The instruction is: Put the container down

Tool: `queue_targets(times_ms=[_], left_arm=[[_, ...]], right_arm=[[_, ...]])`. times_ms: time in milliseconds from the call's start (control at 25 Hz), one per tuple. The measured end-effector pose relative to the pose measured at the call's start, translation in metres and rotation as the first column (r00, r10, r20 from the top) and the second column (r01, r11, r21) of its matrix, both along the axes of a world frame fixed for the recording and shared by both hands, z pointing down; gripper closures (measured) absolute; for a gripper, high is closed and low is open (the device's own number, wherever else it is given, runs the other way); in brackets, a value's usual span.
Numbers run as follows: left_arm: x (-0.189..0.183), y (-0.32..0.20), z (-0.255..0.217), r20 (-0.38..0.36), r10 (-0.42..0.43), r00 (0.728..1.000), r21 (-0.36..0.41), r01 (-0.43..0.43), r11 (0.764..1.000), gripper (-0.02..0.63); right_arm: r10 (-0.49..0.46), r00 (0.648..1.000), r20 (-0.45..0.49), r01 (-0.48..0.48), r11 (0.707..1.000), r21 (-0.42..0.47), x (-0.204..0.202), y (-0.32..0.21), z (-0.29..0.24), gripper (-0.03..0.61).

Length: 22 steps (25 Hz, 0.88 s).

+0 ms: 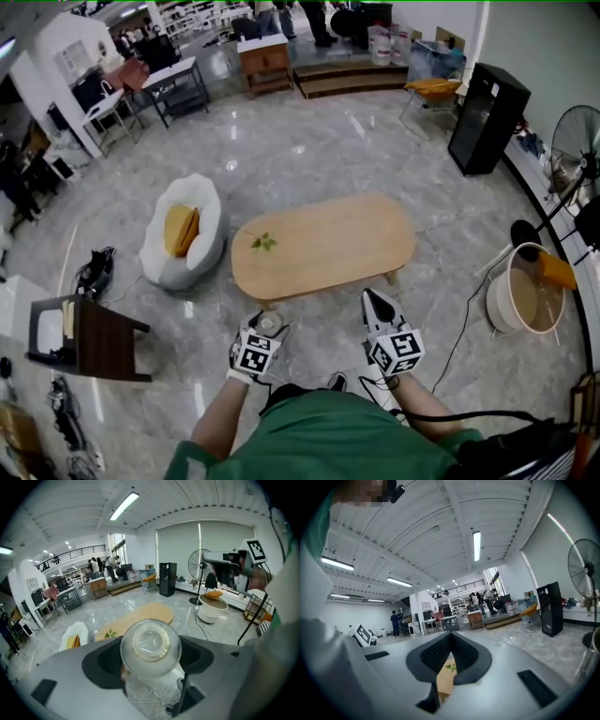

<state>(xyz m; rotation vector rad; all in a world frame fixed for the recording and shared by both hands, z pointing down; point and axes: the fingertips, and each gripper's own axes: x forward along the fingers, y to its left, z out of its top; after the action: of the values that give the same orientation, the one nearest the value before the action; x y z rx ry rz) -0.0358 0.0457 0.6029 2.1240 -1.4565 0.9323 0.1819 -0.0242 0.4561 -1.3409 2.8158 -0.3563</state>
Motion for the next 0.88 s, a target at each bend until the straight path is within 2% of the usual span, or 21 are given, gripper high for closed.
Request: queue_targets(times_ms=[240, 520, 720, 880], left_arm=[[0.009, -0.017, 0.004, 0.015, 0.005, 1.000, -0.013, -0.005, 1.000, 0.272], [0.007, -0.059, 0.016, 0.037, 0.049, 0.998, -0.029, -0.048, 0.998, 0.272], [-0.003, -0.090, 0.032, 0.022, 0.070, 0.997, -0.054, -0.069, 0.996, 0.272], [-0.014, -0.124, 0.040, 0.007, 0.090, 0.996, -0.056, -0.090, 0.994, 0.272]], right_arm=[[-0.003, 1.000, -0.011, 0.003, 1.000, 0.022, 0.011, -0.026, -0.001, 0.565], [-0.001, 0.998, -0.067, 0.011, 0.989, 0.145, -0.001, -0.085, -0.031, 0.565], [0.000, 0.994, -0.105, 0.025, 0.971, 0.239, -0.020, -0.131, -0.063, 0.565], [0.003, 0.995, -0.104, 0.026, 0.962, 0.270, -0.044, -0.165, -0.079, 0.565]])
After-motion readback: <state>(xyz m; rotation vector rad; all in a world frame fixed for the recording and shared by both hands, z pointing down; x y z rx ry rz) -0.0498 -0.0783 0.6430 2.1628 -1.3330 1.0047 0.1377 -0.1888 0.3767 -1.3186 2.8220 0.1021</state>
